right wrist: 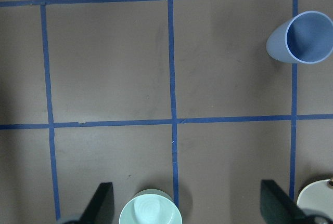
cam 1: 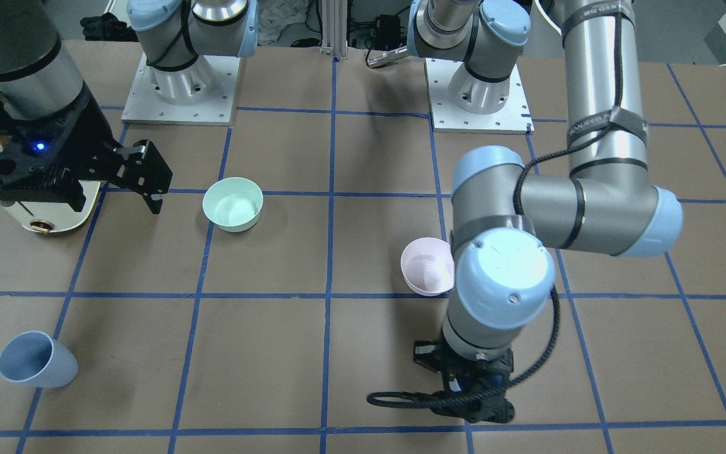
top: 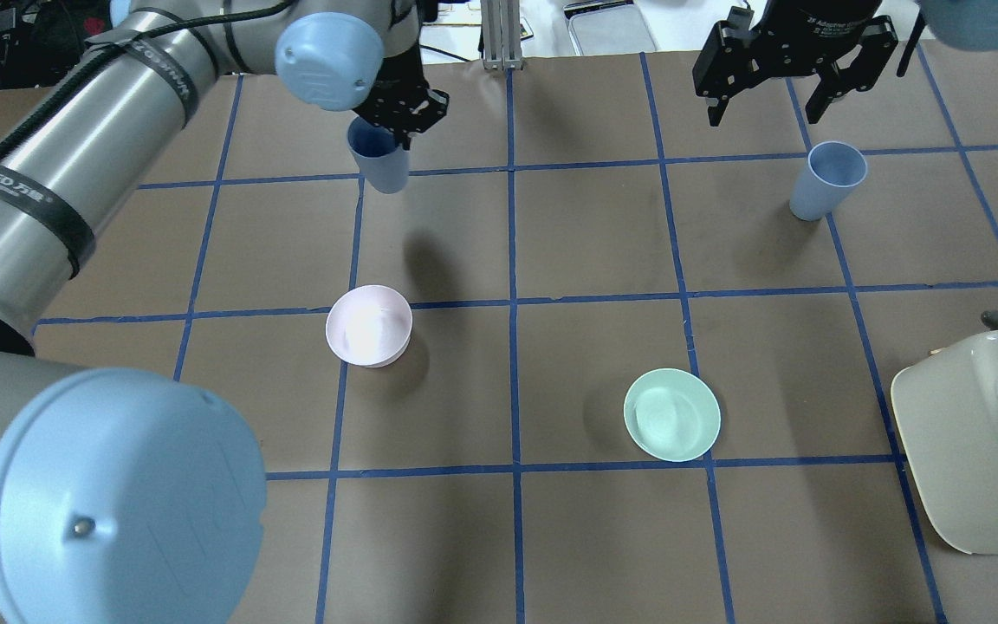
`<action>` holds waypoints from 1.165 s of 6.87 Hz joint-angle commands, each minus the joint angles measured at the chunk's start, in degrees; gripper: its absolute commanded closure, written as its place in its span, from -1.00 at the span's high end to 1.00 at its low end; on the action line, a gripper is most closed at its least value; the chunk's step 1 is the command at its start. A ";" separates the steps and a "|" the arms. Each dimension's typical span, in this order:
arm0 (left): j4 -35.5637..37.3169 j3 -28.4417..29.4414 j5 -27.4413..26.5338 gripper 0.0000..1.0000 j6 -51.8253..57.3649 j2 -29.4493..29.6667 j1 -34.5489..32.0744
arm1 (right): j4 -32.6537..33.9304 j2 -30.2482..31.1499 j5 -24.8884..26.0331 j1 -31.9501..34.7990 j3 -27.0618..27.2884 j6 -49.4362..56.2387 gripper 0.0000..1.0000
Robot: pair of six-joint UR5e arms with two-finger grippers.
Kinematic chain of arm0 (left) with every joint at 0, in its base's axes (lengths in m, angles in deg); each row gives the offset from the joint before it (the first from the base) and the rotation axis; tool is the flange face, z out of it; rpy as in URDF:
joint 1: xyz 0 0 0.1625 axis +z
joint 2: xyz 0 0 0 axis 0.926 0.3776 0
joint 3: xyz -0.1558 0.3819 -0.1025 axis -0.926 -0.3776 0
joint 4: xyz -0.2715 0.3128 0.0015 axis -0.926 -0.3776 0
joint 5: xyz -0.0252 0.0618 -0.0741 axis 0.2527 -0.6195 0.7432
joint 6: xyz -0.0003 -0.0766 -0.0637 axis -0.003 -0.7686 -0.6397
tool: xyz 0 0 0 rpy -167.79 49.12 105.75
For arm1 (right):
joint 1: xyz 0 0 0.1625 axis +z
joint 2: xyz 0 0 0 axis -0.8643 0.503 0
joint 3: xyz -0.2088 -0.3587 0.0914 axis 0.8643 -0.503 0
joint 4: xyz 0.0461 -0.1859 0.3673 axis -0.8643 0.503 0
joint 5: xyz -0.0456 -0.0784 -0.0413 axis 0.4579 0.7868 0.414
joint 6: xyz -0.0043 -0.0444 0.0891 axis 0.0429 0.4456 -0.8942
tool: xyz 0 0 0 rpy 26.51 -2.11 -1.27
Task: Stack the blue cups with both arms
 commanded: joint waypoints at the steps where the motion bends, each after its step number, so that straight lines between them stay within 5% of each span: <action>1: -2.25 -6.18 3.91 -1.00 -13.72 -2.29 -7.14 | 0.00 0.00 0.09 0.00 0.00 0.00 1.00; 4: -2.17 -21.13 8.60 -1.00 -26.21 -12.04 -10.21 | 0.00 0.00 0.09 -0.09 0.00 0.00 1.00; 7: -1.38 -24.85 8.77 -1.00 -31.61 -13.47 -13.57 | -0.09 0.09 0.09 -0.09 0.00 -0.08 1.00; 8: -1.37 -25.47 8.77 -0.84 -31.71 -13.47 -13.57 | -0.09 0.00 0.09 -0.09 0.00 -0.08 1.00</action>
